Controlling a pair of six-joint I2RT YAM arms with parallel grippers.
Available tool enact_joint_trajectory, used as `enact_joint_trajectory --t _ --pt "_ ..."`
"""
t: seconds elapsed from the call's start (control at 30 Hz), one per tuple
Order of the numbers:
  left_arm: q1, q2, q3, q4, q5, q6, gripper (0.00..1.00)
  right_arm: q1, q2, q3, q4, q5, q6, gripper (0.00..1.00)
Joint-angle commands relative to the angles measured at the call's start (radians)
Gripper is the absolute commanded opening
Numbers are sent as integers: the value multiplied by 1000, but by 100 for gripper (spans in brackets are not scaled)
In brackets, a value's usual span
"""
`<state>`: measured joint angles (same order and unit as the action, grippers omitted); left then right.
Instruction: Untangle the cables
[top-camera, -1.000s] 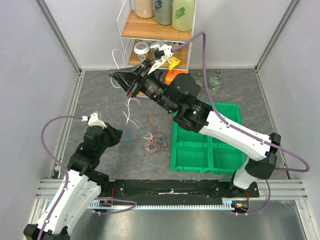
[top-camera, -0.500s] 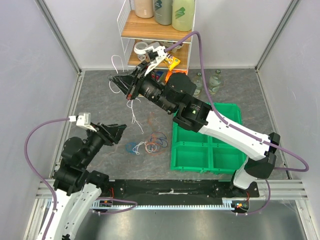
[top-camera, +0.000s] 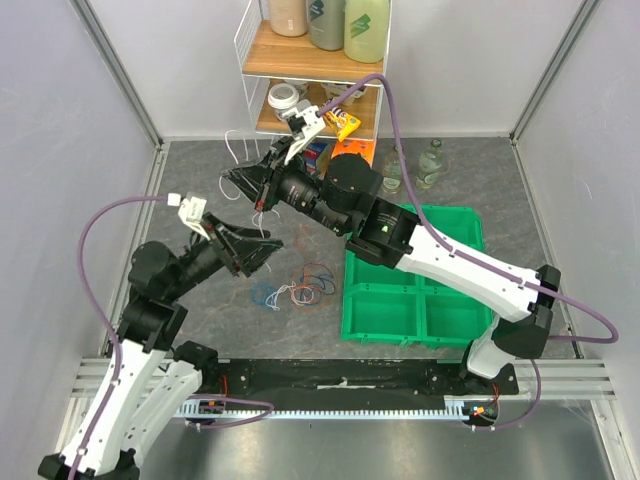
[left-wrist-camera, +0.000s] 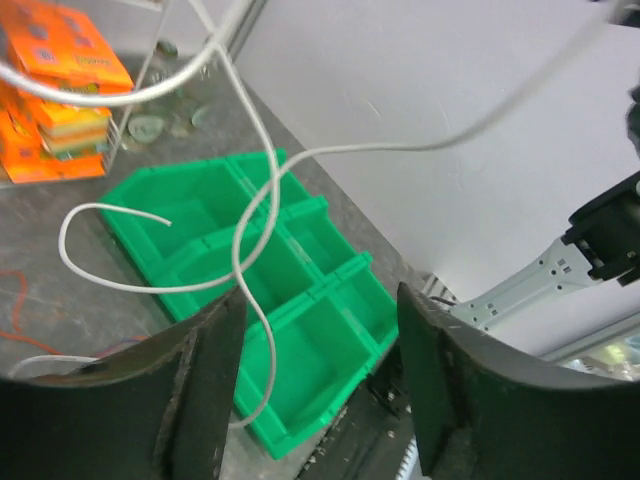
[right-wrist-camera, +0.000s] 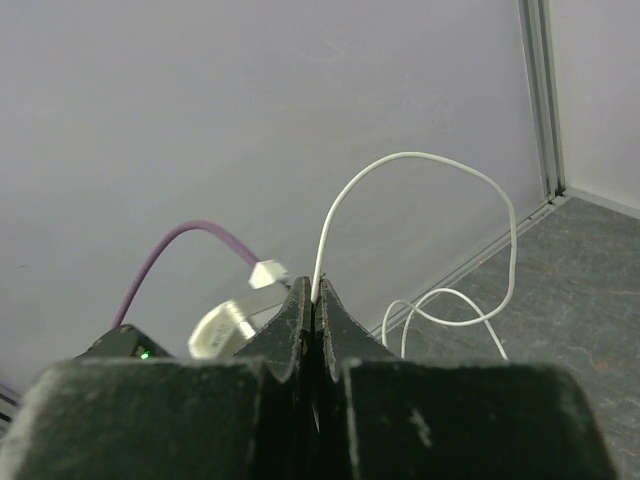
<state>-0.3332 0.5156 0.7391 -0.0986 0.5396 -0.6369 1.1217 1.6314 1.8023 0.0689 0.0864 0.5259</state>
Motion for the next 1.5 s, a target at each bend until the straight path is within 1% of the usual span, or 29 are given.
enact_joint_trajectory --t 0.0,0.03,0.1,0.17,0.2,0.33,0.53,0.73,0.87,0.97,1.03,1.1,1.13,1.17,1.2,1.23,1.27,1.3,1.37,1.4,1.43,1.47 --pt "2 31 3 50 92 -27 56 1 -65 -20 20 10 10 0" --pt "3 31 -3 50 89 -32 47 1 -73 -26 20 15 9 0" --pt "2 24 -13 43 85 -32 21 3 -88 -40 19 33 -3 0" --pt "2 8 -17 -5 33 -23 3 1 -110 -58 17 64 -27 0" --pt "3 -6 -18 -30 -4 -17 2 1 -122 -69 16 79 -43 0" --pt "3 -52 -33 -150 -113 5 2 1 -171 -73 -44 211 -160 0" --pt "2 -112 -73 -331 -357 6 2 1 -297 -147 -66 390 -308 0" --pt "2 -150 -113 -374 -438 25 2 -7 -412 -236 -66 550 -406 0" --pt "2 -155 -122 -369 -431 31 2 -22 -461 -271 -67 598 -426 0" --pt "3 -147 -139 -340 -377 36 2 -30 -484 -287 -66 581 -406 0" --pt "3 -138 -156 -290 -301 43 2 -31 -486 -297 -67 543 -380 0" --pt "3 -128 -181 -175 -122 57 2 -33 -475 -299 -67 491 -354 0" --pt "2 -117 -191 -99 -30 51 11 -31 -467 -296 -67 457 -346 0" --pt "3 -102 -202 -31 71 37 24 -34 -455 -294 -66 417 -346 0" --pt "2 -91 -201 26 133 22 52 -33 -447 -293 -67 385 -345 0" --pt "2 -80 -196 57 182 16 70 -33 -440 -293 -67 348 -343 0" --pt "2 -77 -187 81 215 19 81 -33 -433 -297 -95 290 -346 0" --pt "3 -80 -173 85 232 41 89 -33 -427 -302 -98 247 -351 0" --pt "0 -97 -149 89 244 72 91 -33 -426 -319 -95 190 -354 0" --pt "3 -101 -135 94 241 80 91 -33 -426 -325 -93 165 -351 0" --pt "3 -95 -124 96 224 75 88 -33 -424 -325 -92 136 -343 0" --pt "2 -85 -113 96 202 60 83 -33 -421 -322 -99 98 -336 0"
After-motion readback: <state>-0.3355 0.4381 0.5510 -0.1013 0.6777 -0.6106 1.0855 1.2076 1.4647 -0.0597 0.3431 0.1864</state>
